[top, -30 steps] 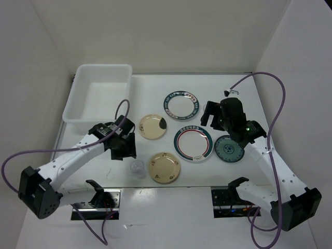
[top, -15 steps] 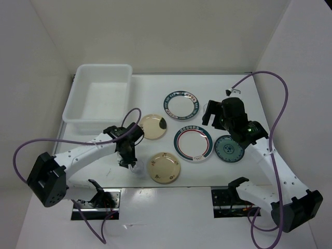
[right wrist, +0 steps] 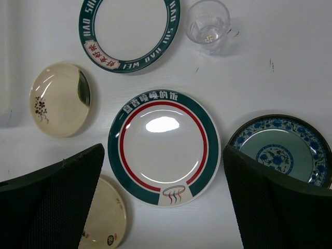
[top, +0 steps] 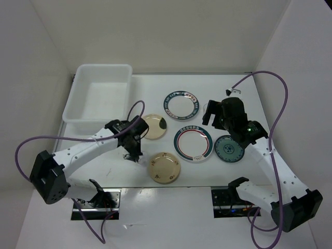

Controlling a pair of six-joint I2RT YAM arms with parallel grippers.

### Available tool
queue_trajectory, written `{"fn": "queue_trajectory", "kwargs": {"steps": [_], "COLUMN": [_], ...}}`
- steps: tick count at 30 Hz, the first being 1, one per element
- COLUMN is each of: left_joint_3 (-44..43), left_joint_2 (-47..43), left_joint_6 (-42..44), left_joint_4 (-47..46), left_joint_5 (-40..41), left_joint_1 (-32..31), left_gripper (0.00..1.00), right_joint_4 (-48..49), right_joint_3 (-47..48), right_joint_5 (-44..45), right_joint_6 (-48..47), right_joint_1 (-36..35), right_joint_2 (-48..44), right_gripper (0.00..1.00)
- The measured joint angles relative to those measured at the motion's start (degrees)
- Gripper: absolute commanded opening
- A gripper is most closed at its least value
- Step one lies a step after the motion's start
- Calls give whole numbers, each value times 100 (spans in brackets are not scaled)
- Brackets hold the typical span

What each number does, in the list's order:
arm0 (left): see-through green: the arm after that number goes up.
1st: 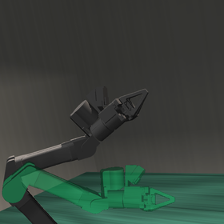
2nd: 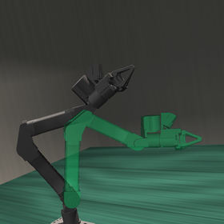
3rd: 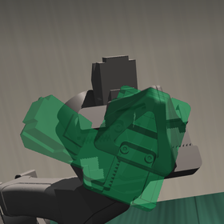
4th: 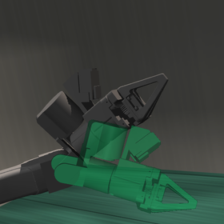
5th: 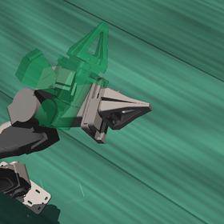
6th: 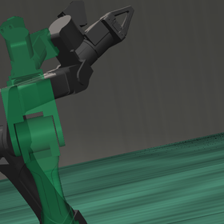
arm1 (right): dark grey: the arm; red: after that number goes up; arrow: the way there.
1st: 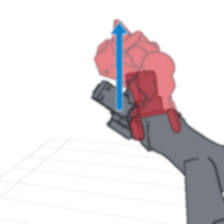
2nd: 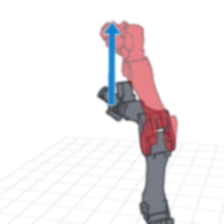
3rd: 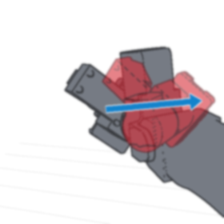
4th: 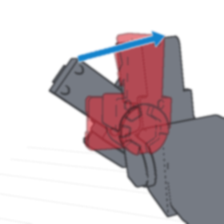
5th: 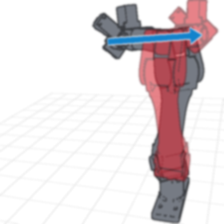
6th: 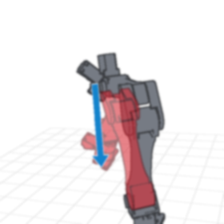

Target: Place the mixed dishes into the plastic bin

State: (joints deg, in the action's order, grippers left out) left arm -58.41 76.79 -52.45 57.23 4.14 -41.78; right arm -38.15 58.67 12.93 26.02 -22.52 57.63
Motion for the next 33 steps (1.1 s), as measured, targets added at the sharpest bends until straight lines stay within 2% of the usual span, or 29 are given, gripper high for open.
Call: {"fn": "queue_trajectory", "kwargs": {"steps": [7, 10, 16, 17, 20, 27, 33], "left_joint_3": [-2614, -3469, -4492, -4594, -4616, -4572, -4385], "left_joint_2": [789, 1165, 1829, 2000, 2361, 3434, 3932], "left_joint_6": [627, 1097, 1950, 2079, 2271, 2514, 2535], "left_joint_4": [-240, -496, -682, -815, -872, -1200, -1445], "left_joint_5": [-15, 76, 551, 667, 802, 800, 730], "left_joint_1": [238, 1093, 3018, 3427, 3947, 4179, 4190], "left_gripper": [0, 0, 0, 0, 0, 0, 0], "right_joint_4": [2, 0, 0, 0, 0, -2, 0], "right_joint_3": [0, 0, -2, -2, -2, -20, -20], "right_joint_5": [-4, 4, 44, 46, 46, 66, 118], "right_joint_6": [-9, -28, -39, -39, -39, -39, -42], "right_joint_1": [0, 0, 0, 0, 0, 0, 0], "right_joint_2": [35, 24, -157, -201, -223, -223, -223], "right_gripper": [100, 100, 100, 100, 100, 100, 100]}}
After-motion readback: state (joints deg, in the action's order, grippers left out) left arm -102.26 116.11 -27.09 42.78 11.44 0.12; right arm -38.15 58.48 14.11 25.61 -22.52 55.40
